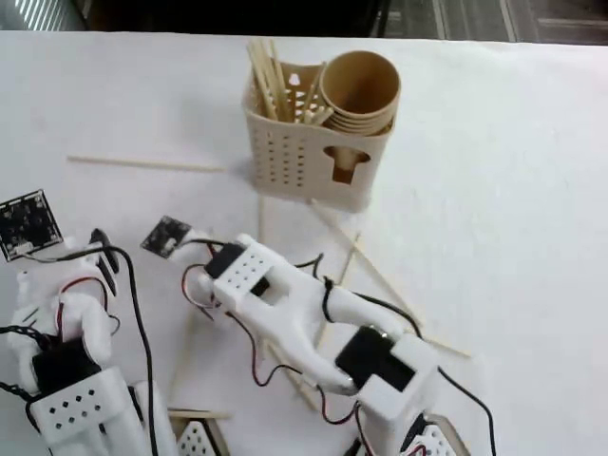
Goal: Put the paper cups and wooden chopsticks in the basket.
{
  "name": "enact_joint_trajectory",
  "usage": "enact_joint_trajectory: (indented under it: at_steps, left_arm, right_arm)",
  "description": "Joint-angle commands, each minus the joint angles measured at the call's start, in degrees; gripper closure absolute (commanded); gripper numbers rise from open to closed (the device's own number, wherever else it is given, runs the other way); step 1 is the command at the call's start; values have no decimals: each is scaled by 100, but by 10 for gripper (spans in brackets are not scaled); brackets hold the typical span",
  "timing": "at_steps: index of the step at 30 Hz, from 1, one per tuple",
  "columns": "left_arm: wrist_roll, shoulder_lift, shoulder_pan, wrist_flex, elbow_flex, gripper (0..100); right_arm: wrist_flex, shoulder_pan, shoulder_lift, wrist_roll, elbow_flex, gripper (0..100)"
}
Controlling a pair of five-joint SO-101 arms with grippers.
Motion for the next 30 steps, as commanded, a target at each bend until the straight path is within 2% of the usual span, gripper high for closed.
enact_joint_trajectory:
  at_steps: [1,8,18,24,30]
  left_arm:
    - [26,-75,-40,-105,-44,816]
    - [26,-75,-40,-105,-44,816]
    - [26,-75,-40,-123,-44,817]
    - [26,-75,-40,-132,-35,817]
    - [18,-75,-40,-273,88,819]
  right_arm:
    - [-22,119,356,-9,-325,791]
    - [312,154,910,-9,-853,985]
    - [699,224,848,308,-862,981]
    - [1200,769,-31,316,-826,981]
    - [1771,963,-866,316,-826,981]
